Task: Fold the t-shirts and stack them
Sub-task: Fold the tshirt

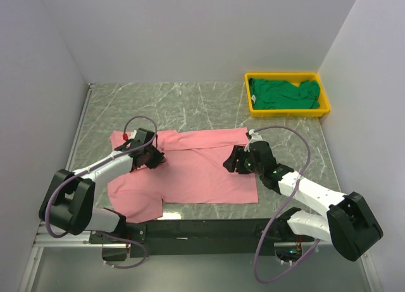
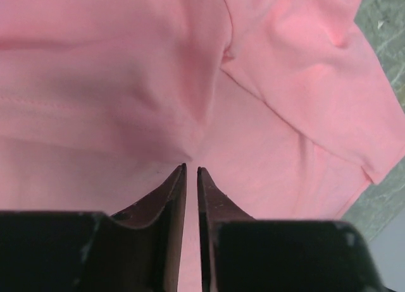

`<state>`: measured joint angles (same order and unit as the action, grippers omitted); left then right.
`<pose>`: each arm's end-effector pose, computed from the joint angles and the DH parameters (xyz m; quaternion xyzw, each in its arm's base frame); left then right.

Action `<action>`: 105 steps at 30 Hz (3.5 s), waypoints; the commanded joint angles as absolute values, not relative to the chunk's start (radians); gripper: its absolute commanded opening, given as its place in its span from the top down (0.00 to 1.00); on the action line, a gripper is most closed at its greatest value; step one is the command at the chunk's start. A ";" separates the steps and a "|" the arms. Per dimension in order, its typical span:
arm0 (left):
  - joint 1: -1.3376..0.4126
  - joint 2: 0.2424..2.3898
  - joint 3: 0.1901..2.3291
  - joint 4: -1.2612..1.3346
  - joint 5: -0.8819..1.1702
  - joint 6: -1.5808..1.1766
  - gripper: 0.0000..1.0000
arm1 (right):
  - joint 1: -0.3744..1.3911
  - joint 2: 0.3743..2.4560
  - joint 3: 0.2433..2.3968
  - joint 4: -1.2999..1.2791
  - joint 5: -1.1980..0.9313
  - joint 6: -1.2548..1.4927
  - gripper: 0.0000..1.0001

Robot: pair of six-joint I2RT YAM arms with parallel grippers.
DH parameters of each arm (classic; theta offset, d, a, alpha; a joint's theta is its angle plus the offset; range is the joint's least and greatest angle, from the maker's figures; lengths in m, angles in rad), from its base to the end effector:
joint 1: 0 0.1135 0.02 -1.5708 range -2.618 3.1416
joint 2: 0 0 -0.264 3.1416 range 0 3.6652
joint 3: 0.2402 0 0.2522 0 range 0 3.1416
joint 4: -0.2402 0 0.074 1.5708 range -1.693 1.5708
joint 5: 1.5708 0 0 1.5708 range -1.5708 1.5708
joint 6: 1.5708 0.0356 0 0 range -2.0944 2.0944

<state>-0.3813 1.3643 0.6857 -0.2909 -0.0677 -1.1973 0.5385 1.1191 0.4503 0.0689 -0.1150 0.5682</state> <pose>0.2387 -0.0931 0.1745 -0.3880 0.8723 -0.1873 0.2314 0.1906 0.1186 0.1845 -0.0137 0.8833 0.2881 0.3696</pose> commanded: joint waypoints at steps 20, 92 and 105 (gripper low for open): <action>-0.143 0.977 0.548 -0.453 -0.193 -1.121 0.42 | 0.621 1.373 0.632 0.353 -0.439 0.693 0.43; 0.054 0.920 0.361 -0.310 -0.058 -1.032 0.53 | 0.761 2.097 1.282 0.296 -0.523 0.831 1.00; 0.054 0.908 0.310 -0.201 -0.072 -0.986 0.41 | 0.758 2.115 1.290 0.310 -0.543 0.839 1.00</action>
<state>0.0494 0.9237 0.3294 -0.2749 -0.0666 -1.0195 0.7639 2.1563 1.2758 0.2916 -0.5224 0.8440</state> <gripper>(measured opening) 0.579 0.010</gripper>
